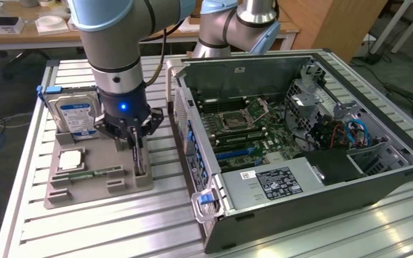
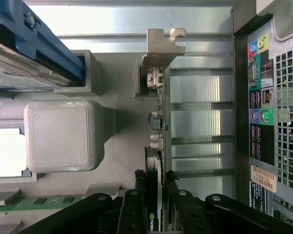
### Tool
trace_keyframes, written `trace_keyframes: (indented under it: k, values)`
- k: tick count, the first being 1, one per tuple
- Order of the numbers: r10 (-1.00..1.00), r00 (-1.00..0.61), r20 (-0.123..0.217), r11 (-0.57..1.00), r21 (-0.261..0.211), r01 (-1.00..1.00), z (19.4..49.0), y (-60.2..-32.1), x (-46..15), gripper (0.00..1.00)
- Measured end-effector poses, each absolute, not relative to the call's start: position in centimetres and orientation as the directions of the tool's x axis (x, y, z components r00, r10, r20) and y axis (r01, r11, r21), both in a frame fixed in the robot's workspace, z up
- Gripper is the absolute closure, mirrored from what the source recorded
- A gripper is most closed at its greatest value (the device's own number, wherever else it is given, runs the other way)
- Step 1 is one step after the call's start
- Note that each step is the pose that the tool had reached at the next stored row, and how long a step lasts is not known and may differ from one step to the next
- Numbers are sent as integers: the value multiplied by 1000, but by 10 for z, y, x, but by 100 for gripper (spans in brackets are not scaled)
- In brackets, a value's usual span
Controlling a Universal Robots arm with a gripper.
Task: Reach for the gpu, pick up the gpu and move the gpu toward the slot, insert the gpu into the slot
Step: 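Pick up the gpu and move the gpu toward the slot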
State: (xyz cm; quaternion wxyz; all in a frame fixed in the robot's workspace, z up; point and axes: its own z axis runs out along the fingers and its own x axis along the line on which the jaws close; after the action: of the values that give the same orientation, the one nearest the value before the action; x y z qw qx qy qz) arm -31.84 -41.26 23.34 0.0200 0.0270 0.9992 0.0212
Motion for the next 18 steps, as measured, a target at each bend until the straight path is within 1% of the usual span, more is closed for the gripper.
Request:
trace_keyframes:
  k: [7, 14, 18]
  values:
    - [55, -998, -39, 998, 44, 53, 234, -413, -318, 74]
    - [55, -998, -39, 998, 44, 53, 259, -413, -318, 74]
    - [55, -998, -39, 998, 45, 53, 269, -413, -318, 74]
